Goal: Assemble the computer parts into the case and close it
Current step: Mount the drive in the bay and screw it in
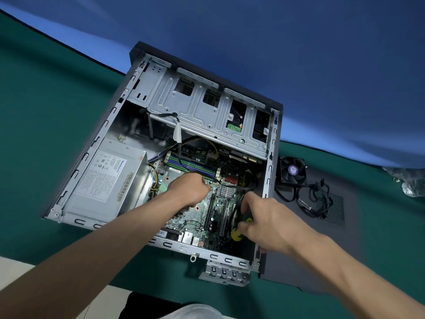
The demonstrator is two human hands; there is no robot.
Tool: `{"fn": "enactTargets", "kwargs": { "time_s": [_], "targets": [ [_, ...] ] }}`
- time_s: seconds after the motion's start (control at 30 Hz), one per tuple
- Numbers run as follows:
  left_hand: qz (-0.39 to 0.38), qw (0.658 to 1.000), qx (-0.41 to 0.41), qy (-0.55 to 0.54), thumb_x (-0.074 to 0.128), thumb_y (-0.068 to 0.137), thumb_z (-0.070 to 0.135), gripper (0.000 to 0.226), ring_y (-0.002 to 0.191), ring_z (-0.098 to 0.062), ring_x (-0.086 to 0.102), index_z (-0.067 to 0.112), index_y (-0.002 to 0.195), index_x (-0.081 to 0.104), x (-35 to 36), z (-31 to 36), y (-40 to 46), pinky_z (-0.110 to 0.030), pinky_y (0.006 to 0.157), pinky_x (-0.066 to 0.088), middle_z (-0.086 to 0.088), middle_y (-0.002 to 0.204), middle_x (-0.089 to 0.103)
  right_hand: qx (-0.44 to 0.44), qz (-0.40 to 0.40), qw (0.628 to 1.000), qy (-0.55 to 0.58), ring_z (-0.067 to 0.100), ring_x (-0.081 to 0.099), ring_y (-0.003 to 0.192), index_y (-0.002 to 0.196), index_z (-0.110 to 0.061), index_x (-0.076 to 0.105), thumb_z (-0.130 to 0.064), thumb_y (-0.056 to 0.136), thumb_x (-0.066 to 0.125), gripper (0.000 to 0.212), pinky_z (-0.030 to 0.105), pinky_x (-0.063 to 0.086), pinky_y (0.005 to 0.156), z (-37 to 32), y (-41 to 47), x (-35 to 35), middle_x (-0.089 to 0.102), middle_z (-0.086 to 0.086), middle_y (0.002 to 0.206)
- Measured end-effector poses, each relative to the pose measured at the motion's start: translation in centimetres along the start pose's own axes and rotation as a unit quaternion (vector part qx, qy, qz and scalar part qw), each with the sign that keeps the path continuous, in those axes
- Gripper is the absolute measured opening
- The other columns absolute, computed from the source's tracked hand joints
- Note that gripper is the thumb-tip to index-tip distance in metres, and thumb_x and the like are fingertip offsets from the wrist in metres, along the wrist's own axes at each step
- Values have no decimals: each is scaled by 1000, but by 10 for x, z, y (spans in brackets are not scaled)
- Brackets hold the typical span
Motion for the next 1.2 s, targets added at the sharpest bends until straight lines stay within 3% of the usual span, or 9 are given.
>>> {"fn": "enactTargets", "kwargs": {
  "time_s": [0.17, 0.33, 0.47, 0.6, 0.73, 0.87, 0.97, 1.1, 1.2],
  "targets": [
    [4, 1000, 4, 23, 43, 94, 31, 33, 52, -21, 55, 9, 78, 63, 0, 0, 0, -25, 60, 47, -6, 67, 64, -13, 71, 986, -153, 28, 51, 73, 82, -13, 43, -46, 100, 37, 38, 30, 40, 61, -15, -5, 3, 64, 10, 96],
    [6, 999, 6, 32, 44, 93, 31, 32, 52, -21, 56, 10, 77, 63, 0, 1, 1, -24, 56, 44, -5, 66, 64, -21, -65, 995, -74, 31, 54, 103, 126, -17, 33, -33, 95, 50, 39, 37, 44, 80, -24, -2, 5, 43, 7, 121],
    [5, 1000, 8, 21, 44, 93, 31, 33, 55, -21, 57, 9, 78, 63, 0, 0, 1, -26, 63, 47, -6, 66, 64, -13, 30, 984, -176, 34, 61, 97, 121, -6, 46, -22, 100, 42, 26, 34, 44, 67, -23, 1, 8, 61, 14, 111],
    [1, 1000, 8, 19, 43, 94, 31, 35, 53, -21, 56, 7, 81, 66, 0, 1, 0, -26, 62, 48, -6, 66, 65, 13, -40, 995, -95, 30, 55, 99, 126, -16, 32, -28, 95, 52, 38, 35, 46, 77, -13, -2, 2, 45, 10, 120],
    [-5, 1000, 11, 10, 44, 93, 29, 32, 49, -20, 52, 10, 75, 62, 0, 2, -2, -23, 54, 43, -5, 63, 61, 10, 32, 992, -123, 26, 49, 76, 117, -12, 31, -37, 100, 40, 31, 33, 40, 63, -9, -3, 5, 56, 9, 97],
    [-13, 1000, 12, -10, 43, 94, 26, 30, 54, -22, 52, 9, 74, 59, 0, 3, -5, -25, 58, 42, -8, 66, 60, 16, -23, 999, -18, 21, 56, 85, 129, -24, 19, -31, 93, 55, 51, 31, 45, 68, -9, -6, 4, 49, 3, 107],
    [-13, 999, 12, -30, 43, 94, 24, 31, 57, -23, 53, 9, 73, 59, 0, 3, -5, -25, 61, 42, -8, 66, 59, 15, 75, 995, -71, 24, 51, 68, 114, -16, 28, -37, 99, 43, 29, 33, 39, 55, -8, -7, 7, 52, 1, 80],
    [-18, 999, 12, -28, 44, 95, 24, 31, 59, -23, 54, 7, 77, 61, 0, 4, -6, -28, 62, 45, -9, 70, 61, -7, 27, 999, -42, 27, 52, 85, 122, -21, 25, -30, 94, 52, 40, 35, 42, 71, -8, -10, 11, 45, 8, 115],
    [-22, 999, 9, -38, 44, 94, 24, 30, 56, -25, 56, 6, 76, 60, 2, 3, -4, -29, 56, 46, -11, 70, 62, -14, 46, 996, -76, 28, 50, 81, 110, -17, 30, -37, 98, 46, 28, 34, 40, 67, -7, -9, 11, 55, 9, 111]
  ]
}}
Point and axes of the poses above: each hand's wrist, its own y-axis towards the middle knuckle, its own x-axis out of the palm, z = x × y, the point moved 3 cm from there along y, towards the middle knuckle
